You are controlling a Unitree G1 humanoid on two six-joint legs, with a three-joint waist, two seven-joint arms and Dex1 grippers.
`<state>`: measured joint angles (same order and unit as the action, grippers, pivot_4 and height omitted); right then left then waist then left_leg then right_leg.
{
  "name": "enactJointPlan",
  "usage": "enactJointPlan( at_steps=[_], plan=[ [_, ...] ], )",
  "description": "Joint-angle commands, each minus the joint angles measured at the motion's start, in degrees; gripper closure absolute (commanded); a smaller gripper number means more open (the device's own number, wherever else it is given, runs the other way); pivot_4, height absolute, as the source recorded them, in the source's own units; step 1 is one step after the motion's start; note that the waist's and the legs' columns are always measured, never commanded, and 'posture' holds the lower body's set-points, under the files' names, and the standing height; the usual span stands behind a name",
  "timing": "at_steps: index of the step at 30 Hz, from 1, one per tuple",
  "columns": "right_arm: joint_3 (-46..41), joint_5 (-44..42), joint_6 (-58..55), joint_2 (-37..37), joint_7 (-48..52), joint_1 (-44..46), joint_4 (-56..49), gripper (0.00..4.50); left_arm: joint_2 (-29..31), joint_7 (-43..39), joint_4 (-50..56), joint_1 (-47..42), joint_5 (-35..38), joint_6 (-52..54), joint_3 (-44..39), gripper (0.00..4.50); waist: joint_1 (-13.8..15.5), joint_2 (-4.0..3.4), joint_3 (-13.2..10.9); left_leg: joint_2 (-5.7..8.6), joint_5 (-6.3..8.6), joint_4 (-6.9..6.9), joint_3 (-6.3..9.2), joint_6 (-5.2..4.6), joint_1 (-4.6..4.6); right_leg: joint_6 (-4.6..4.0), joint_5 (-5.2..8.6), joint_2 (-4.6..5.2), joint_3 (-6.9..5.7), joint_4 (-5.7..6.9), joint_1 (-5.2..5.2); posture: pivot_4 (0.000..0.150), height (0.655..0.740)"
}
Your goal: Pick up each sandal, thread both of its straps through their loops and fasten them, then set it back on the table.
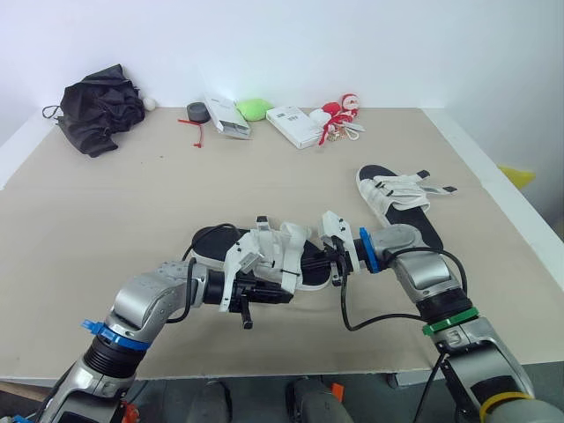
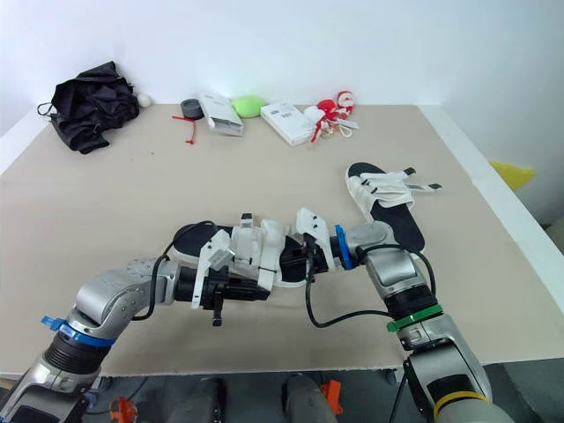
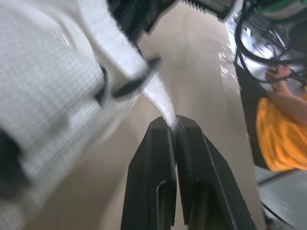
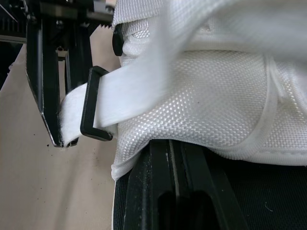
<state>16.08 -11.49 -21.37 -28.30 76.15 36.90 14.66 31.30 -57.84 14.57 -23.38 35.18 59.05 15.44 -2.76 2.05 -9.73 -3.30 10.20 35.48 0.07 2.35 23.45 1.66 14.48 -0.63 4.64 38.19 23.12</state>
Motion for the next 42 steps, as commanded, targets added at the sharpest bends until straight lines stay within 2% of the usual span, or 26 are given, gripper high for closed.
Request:
enactJointPlan(
  at_steps=[1, 3, 7, 13, 17, 20, 25, 32, 33, 34, 35, 36, 37, 42],
  plan=[
    [1.97, 1.56, -0.93, -0.55, 0.12, -0.81, 0.99, 4.5, 5.23, -8.03, 6.53, -3.17, 9.04, 5.87, -1.36, 4.44, -0.02, 0.04, -0.02, -0.01, 0.0, -0.01, 0.0, 0.0, 0.03, -0.01, 0.01, 0.0, -0.01, 0.01, 0.03, 0.15, 0.74],
    [2.02, 1.65, -0.74, -0.51, 0.19, -0.66, 1.22, 4.5, 8.2, -12.28, 8.77, -5.58, 13.95, 8.88, -2.36, 4.44, -0.01, 0.05, -0.03, -0.02, 0.0, -0.02, 0.01, 0.0, 0.04, -0.02, 0.01, 0.0, -0.03, 0.0, 0.04, 0.15, 0.74],
    [2.09, 1.73, -0.4, -0.38, 0.2, -0.4, 1.69, 4.5, 10.38, -14.69, 9.77, -9.54, 16.71, 9.48, -2.6, 4.44, -0.15, 0.04, -0.04, -0.02, 0.0, -0.07, 0.0, 0.0, 0.02, -0.06, 0.04, -0.01, -0.03, 0.0, 0.06, 0.15, 0.74],
    [2.26, 1.71, -0.17, -0.29, 0.17, -0.22, 1.97, 4.5, 8.76, -13.95, 5.17, -15.42, 14.09, 7.15, -2.16, 4.44, -0.18, 0.07, -0.05, -0.09, 0.08, -0.1, 0.02, -0.05, 0.1, -0.09, 0.11, -0.09, -0.05, 0.0, 0.15, 0.15, 0.74],
    [2.43, 1.8, 0.03, -0.15, 0.08, -0.12, 2.2, 4.5, 1.58, -7.75, -8.68, -22.6, 10.91, 7.22, -4.26, 4.44, -0.03, 0.07, -0.06, -0.08, 0.07, 0.0, 0.07, -0.05, 0.09, -0.09, 0.08, -0.1, -0.09, 0.02, 0.06, 0.15, 0.74],
    [2.52, 1.77, 0.19, -0.02, -0.06, 0.01, 2.42, 4.5, -4.87, -1.94, -20.32, -27.73, 12.97, 12.68, -9.59, 4.44, -0.18, 0.06, -0.06, -0.01, 0.06, 0.12, 0.04, -0.06, 0.1, -0.04, 0.0, -0.09, 0.01, 0.04, 0.06, 0.15, 0.74],
    [2.38, 1.6, -0.03, -0.24, -0.27, -0.5, 1.74, 4.5, -11.97, 7.7, -37.91, -33.8, 12.57, 17.08, -17.99, 4.44, -0.13, 0.07, -0.06, 0.0, 0.05, 0.19, 0.12, -0.07, 0.2, 0.06, -0.07, -0.1, -0.04, 0.07, 0.11, 0.15, 0.74],
    [2.32, 1.54, -0.22, -0.59, -0.53, -0.91, 1.37, 4.5, -15.17, 13.8, -49.59, -36.19, 7.76, 14.31, -19.12, 4.44, -0.09, 0.06, -0.06, 0.02, 0.05, 0.18, 0.19, -0.06, 0.31, 0.11, -0.07, -0.09, -0.07, 0.07, 0.16, 0.15, 0.74],
    [2.25, 1.49, -0.32, -0.57, -0.61, -0.89, 1.31, 4.5, -15.71, 15.71, -51.72, -36.29, 6.19, 12.85, -19.24, 4.16, -0.09, 0.06, -0.06, 0.04, 0.05, 0.19, 0.19, -0.05, 0.31, 0.11, -0.07, -0.08, -0.07, 0.07, 0.14, 0.15, 0.74],
    [2.18, 1.46, -0.43, -0.56, -0.71, -0.86, 1.31, 4.5, -16.05, 17.81, -53.3, -36.3, 4.58, 11.72, -19.18, 4.16, -0.06, 0.06, -0.05, 0.05, 0.05, 0.2, 0.2, -0.05, 0.31, 0.11, -0.07, -0.08, -0.07, 0.07, 0.14, 0.15, 0.74],
    [2.13, 1.37, -0.55, -0.62, -0.76, -0.97, 1.06, 4.5, -16.22, 19.23, -54.33, -36.23, 3.09, 10.7, -18.9, 3.78, -0.06, 0.06, -0.05, 0.13, -0.02, 0.26, 0.24, 0.01, 0.25, 0.16, -0.12, -0.06, -0.04, 0.07, 0.04, 0.15, 0.74],
    [2.11, 1.28, -0.66, -0.69, -0.81, -1.09, 0.8, 4.5, -16.34, 20.02, -54.94, -36.22, 2.11, 10.1, -18.72, 3.78, -0.09, 0.06, -0.05, 0.13, -0.02, 0.26, 0.24, 0.01, 0.25, 0.16, -0.12, -0.06, -0.04, 0.07, 0.04, 0.15, 0.74],
    [2.1, 1.22, -0.69, -0.85, -0.85, -1.31, 0.65, 4.5, -16.44, 20.49, -55.53, -36.05, 1.59, 10.19, -18.67, 3.44, -0.09, 0.06, -0.04, 0.15, -0.05, 0.26, 0.25, 0.05, 0.24, 0.17, -0.17, -0.06, -0.01, 0.07, 0.04, 0.15, 0.74],
    [1.78, 1.18, -0.93, -1.27, -0.89, -1.7, 0.49, 4.5, -16.87, 20.62, -55.47, -34.91, 0.0, 10.9, -17.62, 3.44, -0.12, 0.07, -0.03, 0.28, -0.12, 0.26, 0.32, 0.12, 0.19, 0.22, -0.21, -0.01, 0.03, 0.06, -0.05, 0.15, 0.74]
  ],
)
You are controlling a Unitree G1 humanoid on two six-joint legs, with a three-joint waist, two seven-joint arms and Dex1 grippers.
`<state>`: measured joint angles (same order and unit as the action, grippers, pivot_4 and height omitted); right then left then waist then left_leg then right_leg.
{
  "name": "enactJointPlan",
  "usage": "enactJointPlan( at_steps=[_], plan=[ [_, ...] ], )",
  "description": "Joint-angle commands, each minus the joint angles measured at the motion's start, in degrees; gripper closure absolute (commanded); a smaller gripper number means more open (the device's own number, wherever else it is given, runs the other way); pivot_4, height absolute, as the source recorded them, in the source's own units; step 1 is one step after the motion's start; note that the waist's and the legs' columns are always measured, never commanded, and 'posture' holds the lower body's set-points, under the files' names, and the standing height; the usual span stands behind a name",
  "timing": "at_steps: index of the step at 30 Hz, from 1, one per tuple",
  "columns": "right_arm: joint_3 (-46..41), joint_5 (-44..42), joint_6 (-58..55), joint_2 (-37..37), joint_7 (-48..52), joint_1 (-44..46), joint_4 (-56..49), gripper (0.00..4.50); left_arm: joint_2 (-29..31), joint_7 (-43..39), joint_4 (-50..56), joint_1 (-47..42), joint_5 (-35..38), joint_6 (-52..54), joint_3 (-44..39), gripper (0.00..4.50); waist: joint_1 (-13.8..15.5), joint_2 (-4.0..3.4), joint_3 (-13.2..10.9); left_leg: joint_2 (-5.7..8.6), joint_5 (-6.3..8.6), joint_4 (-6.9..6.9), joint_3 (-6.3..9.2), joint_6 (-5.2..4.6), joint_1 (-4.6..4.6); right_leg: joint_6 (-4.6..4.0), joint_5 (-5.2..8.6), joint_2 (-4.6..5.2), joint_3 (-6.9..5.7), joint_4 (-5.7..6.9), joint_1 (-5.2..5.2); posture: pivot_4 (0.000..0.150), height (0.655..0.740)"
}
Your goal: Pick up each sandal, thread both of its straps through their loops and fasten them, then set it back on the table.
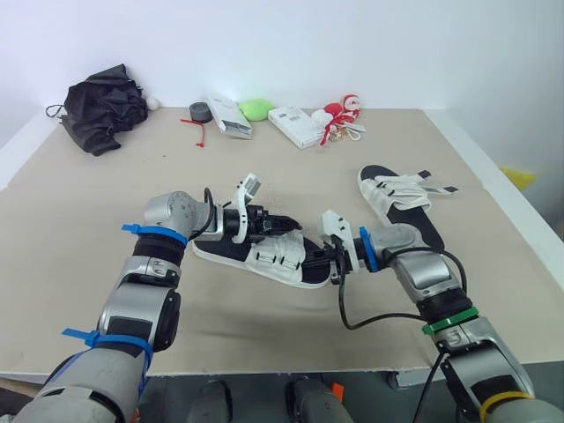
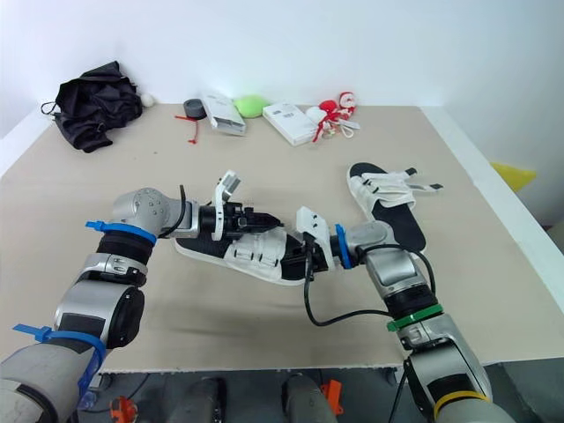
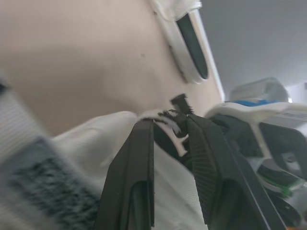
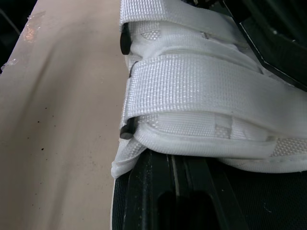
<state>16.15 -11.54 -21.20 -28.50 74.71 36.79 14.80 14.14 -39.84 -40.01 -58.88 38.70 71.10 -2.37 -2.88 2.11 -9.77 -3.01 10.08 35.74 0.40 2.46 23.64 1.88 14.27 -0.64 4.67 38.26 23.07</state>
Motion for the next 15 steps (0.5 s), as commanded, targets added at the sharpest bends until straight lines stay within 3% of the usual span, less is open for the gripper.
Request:
enactJointPlan(
  at_steps=[1, 11, 15],
  plan=[
    [1.61, 1.22, -1.23, -1.09, 0.58, -1.51, 0.35, 4.5, 0.19, 2.73, -0.67, 0.7, -3.82, -1.13, 0.29, 3.44, 0.0, 0.0, 0.0, 0.0, 0.0, 0.0, 0.0, 0.0, 0.0, 0.01, 0.0, 0.0, 0.0, 0.0, 0.0, 0.15, 0.74],
    [1.23, 1.03, -2.07, -1.01, 0.37, -1.49, -0.02, 4.5, -1.04, 8.26, -4.35, -1.69, -6.33, -5.44, -3.18, 3.44, 0.02, 0.0, 0.02, 0.07, -0.01, 0.0, 0.03, 0.0, -0.13, 0.03, -0.01, 0.04, 0.03, -0.01, -0.14, 0.15, 0.74],
    [1.05, 1.01, -2.3, -1.21, 0.34, -1.67, -0.3, 4.5, -2.36, 7.98, -2.38, -2.38, -4.08, -2.05, -5.97, 3.44, 0.01, 0.0, 0.01, 0.09, 0.03, -0.2, 0.03, 0.06, -0.12, 0.12, 0.09, 0.03, 0.09, -0.05, -0.06, 0.15, 0.74]
  ],
)
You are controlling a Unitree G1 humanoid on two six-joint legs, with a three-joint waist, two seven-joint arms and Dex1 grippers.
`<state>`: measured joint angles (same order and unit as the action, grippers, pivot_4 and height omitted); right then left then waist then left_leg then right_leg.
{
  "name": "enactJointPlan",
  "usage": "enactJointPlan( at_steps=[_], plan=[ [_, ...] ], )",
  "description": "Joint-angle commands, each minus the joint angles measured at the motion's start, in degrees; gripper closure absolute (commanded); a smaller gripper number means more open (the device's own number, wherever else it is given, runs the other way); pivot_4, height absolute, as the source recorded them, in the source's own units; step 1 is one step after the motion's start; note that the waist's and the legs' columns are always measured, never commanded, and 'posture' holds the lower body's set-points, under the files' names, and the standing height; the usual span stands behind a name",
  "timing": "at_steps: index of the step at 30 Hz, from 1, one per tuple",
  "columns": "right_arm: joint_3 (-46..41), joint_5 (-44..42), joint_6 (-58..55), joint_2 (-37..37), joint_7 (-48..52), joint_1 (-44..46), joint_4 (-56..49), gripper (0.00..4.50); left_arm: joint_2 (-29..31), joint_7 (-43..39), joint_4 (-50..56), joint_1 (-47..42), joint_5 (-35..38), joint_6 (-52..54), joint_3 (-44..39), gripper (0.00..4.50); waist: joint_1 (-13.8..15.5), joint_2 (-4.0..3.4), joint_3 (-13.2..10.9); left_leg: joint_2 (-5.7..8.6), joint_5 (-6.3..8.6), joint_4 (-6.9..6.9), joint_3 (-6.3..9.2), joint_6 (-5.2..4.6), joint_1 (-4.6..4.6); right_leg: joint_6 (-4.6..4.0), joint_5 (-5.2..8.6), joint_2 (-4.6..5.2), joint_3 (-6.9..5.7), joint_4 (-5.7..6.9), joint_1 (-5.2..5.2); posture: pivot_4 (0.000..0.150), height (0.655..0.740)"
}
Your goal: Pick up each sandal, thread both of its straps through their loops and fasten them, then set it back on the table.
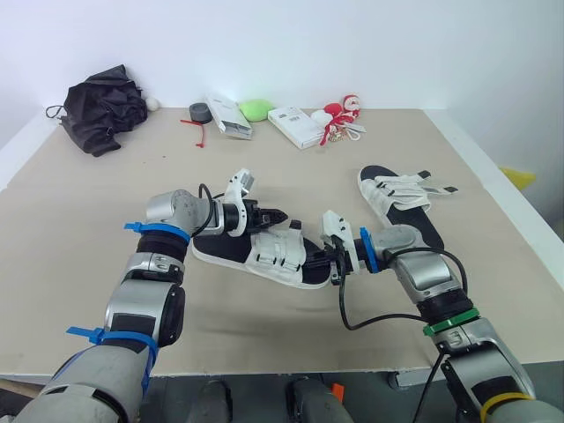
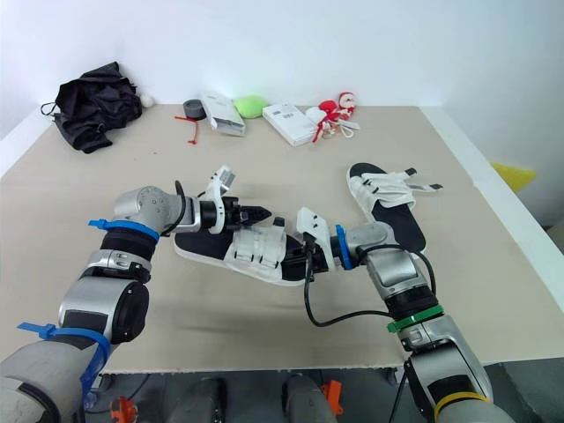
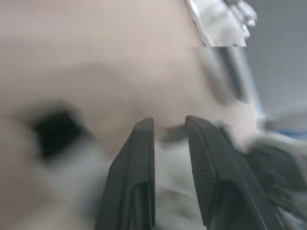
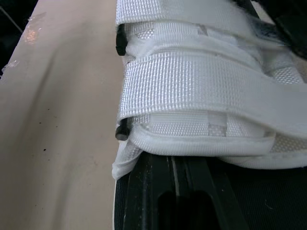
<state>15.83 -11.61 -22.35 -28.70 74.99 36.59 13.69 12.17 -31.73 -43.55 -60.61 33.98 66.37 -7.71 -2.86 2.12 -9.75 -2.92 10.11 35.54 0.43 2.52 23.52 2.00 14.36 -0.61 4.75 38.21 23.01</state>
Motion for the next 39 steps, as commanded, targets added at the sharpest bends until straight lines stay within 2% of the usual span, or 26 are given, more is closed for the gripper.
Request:
enactJointPlan(
  at_steps=[1, 4, 9, 13, 16, 21, 24, 28, 35, 36, 38, 39],
  plan=[
    [1.33, 1.08, -1.19, -1.05, 0.07, -1.54, 0.73, 4.5, -0.51, -0.34, 1.96, -0.53, 0.94, 3.73, -0.9, 3.44, 0.0, 0.0, 0.0, 0.0, 0.01, -0.01, 0.0, 0.01, 0.01, 0.0, 0.01, 0.0, 0.0, 0.0, 0.01, 0.15, 0.74],
    [1.27, 1.03, -1.28, -1.09, 0.1, -1.63, 0.57, 4.5, -0.49, 0.62, 2.91, -0.11, 0.18, 4.13, -1.27, 3.44, -0.02, 0.0, 0.0, 0.0, 0.09, -0.07, 0.01, 0.1, 0.06, 0.01, 0.09, 0.0, 0.01, -0.01, 0.07, 0.15, 0.74],
    [1.48, 0.95, -1.13, -1.04, 0.13, -1.46, 0.87, 4.5, -0.53, 5.73, 0.58, -1.53, -1.41, -3.32, -5.7, 3.44, -0.01, 0.0, 0.0, 0.0, 0.09, -0.06, 0.0, 0.11, 0.06, 0.01, 0.09, 0.0, 0.02, -0.02, 0.08, 0.15, 0.74],
    [1.62, 0.96, -1.14, -0.91, 0.17, -1.23, 1.0, 4.5, -2.13, 5.35, 3.01, -4.35, 3.46, -7.8, -12.11, 3.44, 0.03, 0.05, -0.03, 0.0, 0.09, -0.03, 0.01, 0.11, 0.17, 0.01, 0.08, 0.01, 0.0, -0.02, 0.15, 0.15, 0.74],
    [1.65, 0.99, -1.04, -0.95, 0.36, -1.12, 1.15, 4.5, -3.34, 3.4, 6.67, -6.07, 10.64, -3.45, -17.22, 3.44, 0.02, 0.06, -0.04, 0.01, 0.09, -0.03, 0.01, 0.12, 0.26, 0.02, 0.08, 0.02, 0.0, -0.03, 0.22, 0.15, 0.74],
    [1.61, 0.98, -1.13, -0.89, 0.35, -1.04, 1.25, 4.5, -2.89, -1.86, 14.47, -3.58, 15.16, 5.85, -13.32, 3.44, -0.04, 0.05, -0.04, 0.0, 0.09, -0.06, 0.02, 0.12, 0.25, 0.03, 0.09, 0.01, 0.0, -0.03, 0.23, 0.15, 0.74],
    [1.45, 0.91, -1.2, -0.92, 0.19, -1.3, 0.95, 4.5, -1.48, -2.82, 16.15, -0.91, 13.02, 11.07, -7.02, 3.44, -0.04, 0.05, -0.04, 0.01, 0.09, -0.05, 0.02, 0.12, 0.25, 0.04, 0.09, 0.01, 0.01, -0.03, 0.22, 0.15, 0.74],
    [1.43, 0.93, -1.16, -0.8, -0.05, -1.46, 0.92, 4.5, -1.88, -0.29, 13.39, -0.09, 10.4, 11.49, -5.46, 3.44, -0.06, 0.04, -0.03, 0.01, 0.09, -0.03, 0.03, 0.13, 0.22, 0.03, 0.09, 0.01, 0.0, -0.02, 0.19, 0.15, 0.74],
    [1.5, 0.88, -1.24, -0.56, -0.54, -1.74, 0.48, 4.5, -2.44, -2.07, 12.66, 2.05, 7.0, 10.83, 0.45, 3.44, -0.02, 0.04, -0.04, 0.01, 0.08, 0.0, 0.06, 0.13, 0.24, 0.0, 0.07, 0.01, -0.01, -0.02, 0.2, 0.15, 0.74],
    [1.49, 0.87, -1.23, -0.59, -0.61, -1.82, 0.42, 4.5, -2.18, -2.59, 13.03, 2.48, 6.53, 10.83, 1.35, 3.01, -0.02, 0.04, -0.04, 0.01, 0.08, 0.0, 0.06, 0.13, 0.24, 0.0, 0.07, 0.01, -0.01, -0.02, 0.21, 0.15, 0.74],
    [1.42, 0.79, -1.26, -0.75, -0.69, -2.08, 0.17, 4.5, -1.69, -2.92, 13.29, 3.26, 5.61, 10.96, 2.58, 2.83, -0.02, 0.04, -0.03, 0.01, 0.08, 0.0, 0.06, 0.13, 0.23, 0.0, 0.07, 0.0, -0.01, -0.02, 0.2, 0.15, 0.74],
    [1.41, 0.79, -1.26, -0.78, -0.72, -2.15, 0.13, 4.5, -1.48, -3.09, 13.16, 3.5, 5.07, 10.83, 3.2, 1.99, -0.02, 0.04, -0.03, 0.01, 0.08, 0.0, 0.06, 0.13, 0.23, 0.0, 0.07, 0.0, -0.01, -0.02, 0.2, 0.15, 0.74]
  ],
)
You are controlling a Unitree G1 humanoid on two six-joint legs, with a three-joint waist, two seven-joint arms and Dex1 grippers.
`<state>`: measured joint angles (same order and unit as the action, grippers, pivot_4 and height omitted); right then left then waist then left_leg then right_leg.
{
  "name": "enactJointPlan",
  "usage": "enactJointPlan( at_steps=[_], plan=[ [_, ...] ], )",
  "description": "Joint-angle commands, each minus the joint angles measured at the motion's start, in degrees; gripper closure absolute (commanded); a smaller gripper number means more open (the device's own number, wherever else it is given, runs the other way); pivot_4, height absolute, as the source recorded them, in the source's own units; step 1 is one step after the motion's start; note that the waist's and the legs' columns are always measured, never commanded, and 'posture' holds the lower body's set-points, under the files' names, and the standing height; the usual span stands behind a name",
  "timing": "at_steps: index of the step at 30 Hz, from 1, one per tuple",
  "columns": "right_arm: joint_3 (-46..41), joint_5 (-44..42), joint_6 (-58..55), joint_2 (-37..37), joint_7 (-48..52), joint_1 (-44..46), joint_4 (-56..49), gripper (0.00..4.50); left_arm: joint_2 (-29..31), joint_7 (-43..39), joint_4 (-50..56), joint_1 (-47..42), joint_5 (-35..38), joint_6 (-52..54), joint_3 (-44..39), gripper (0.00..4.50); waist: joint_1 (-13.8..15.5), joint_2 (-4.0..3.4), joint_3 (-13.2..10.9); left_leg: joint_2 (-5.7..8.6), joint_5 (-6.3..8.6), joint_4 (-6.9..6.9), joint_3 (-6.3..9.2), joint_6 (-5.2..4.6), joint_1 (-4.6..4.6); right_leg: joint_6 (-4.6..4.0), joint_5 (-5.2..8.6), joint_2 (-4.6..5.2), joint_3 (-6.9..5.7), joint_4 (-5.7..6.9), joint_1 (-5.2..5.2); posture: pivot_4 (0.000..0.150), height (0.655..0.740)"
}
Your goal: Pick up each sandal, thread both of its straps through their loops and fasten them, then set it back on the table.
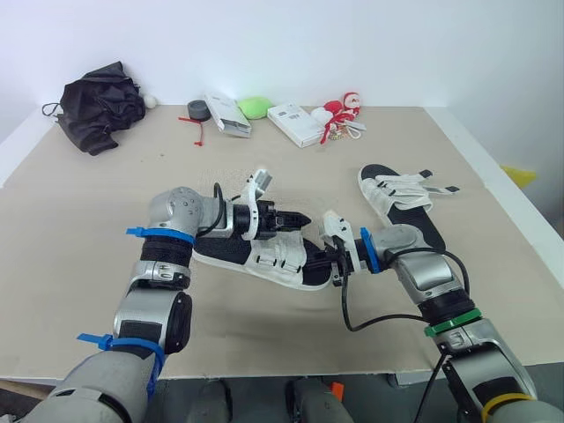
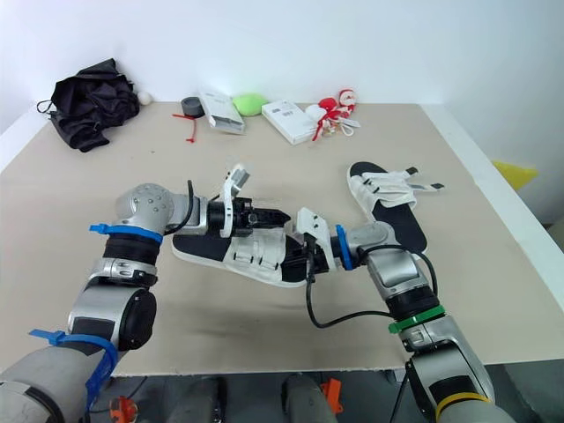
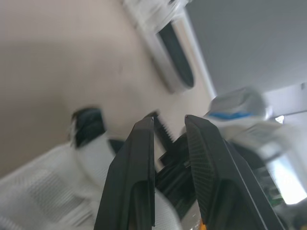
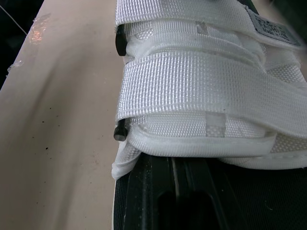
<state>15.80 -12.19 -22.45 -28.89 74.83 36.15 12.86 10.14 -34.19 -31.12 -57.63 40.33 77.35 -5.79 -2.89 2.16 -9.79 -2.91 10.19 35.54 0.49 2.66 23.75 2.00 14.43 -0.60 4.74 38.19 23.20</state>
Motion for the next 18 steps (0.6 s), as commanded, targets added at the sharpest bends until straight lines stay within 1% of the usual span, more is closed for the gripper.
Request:
enactJointPlan(
  at_steps=[1, 2, 3, 6, 10, 14, 18],
  plan=[
    [1.43, 1.37, -1.15, -0.61, -0.6, -1.77, 0.93, 4.5, 0.59, -0.55, 0.43, 0.64, -1.75, -0.24, 1.63, 1.99, 0.0, 0.0, 0.0, 0.0, 0.0, 0.0, 0.0, 0.0, 0.0, 0.0, 0.0, 0.0, 0.0, 0.0, 0.0, 0.15, 0.74],
    [1.46, 1.41, -1.12, -0.57, -0.64, -1.78, 1.0, 4.5, 0.54, -0.33, -0.02, 0.65, -2.12, -0.35, 1.74, 1.58, 0.0, 0.0, 0.0, 0.0, 0.0, 0.0, 0.0, 0.0, 0.0, 0.0, 0.0, 0.0, 0.0, 0.0, 0.0, 0.15, 0.74],
    [1.5, 1.44, -1.08, -0.55, -0.65, -1.81, 0.98, 4.5, 0.38, -0.16, -0.42, 0.63, -2.26, -0.26, 1.69, 1.31, 0.01, 0.0, 0.01, 0.0, 0.0, 0.0, 0.0, 0.0, 0.0, 0.0, 0.0, 0.0, 0.0, 0.0, 0.0, 0.15, 0.74],
    [1.63, 1.47, -0.94, -0.31, -0.74, -1.61, 1.22, 4.5, -0.03, 1.18, -2.15, 0.69, -3.99, -0.79, 2.01, 1.31, 0.01, 0.0, 0.02, 0.0, 0.0, 0.01, 0.0, 0.0, -0.06, 0.0, 0.0, 0.0, 0.0, 0.0, -0.07, 0.15, 0.74],
    [1.66, 1.46, -0.87, -0.07, -0.9, -1.26, 1.47, 4.5, 0.32, 5.59, -7.28, -0.28, -8.33, -6.4, 1.23, 1.31, 0.01, 0.01, 0.03, 0.0, 0.0, 0.0, 0.0, 0.0, -0.35, 0.0, 0.0, 0.0, 0.0, -0.01, -0.33, 0.15, 0.74],
    [1.74, 1.39, -0.72, -0.21, -0.93, -1.37, 1.49, 4.5, 0.36, 8.74, -11.84, -2.65, -9.84, -10.41, -1.29, 1.31, -0.06, -0.01, 0.05, 0.03, 0.0, 0.01, 0.0, 0.0, -0.47, -0.02, -0.01, -0.01, 0.05, 0.0, -0.41, 0.15, 0.74],
    [1.77, 1.43, -0.71, -0.18, -0.88, -1.3, 1.56, 4.5, -0.23, 10.16, -13.73, -5.47, -9.55, -11.85, -4.62, 1.31, -0.04, 0.0, 0.05, 0.03, 0.01, -0.05, 0.01, 0.0, -0.39, 0.0, 0.02, -0.02, 0.05, -0.01, -0.33, 0.15, 0.74]
  ],
)
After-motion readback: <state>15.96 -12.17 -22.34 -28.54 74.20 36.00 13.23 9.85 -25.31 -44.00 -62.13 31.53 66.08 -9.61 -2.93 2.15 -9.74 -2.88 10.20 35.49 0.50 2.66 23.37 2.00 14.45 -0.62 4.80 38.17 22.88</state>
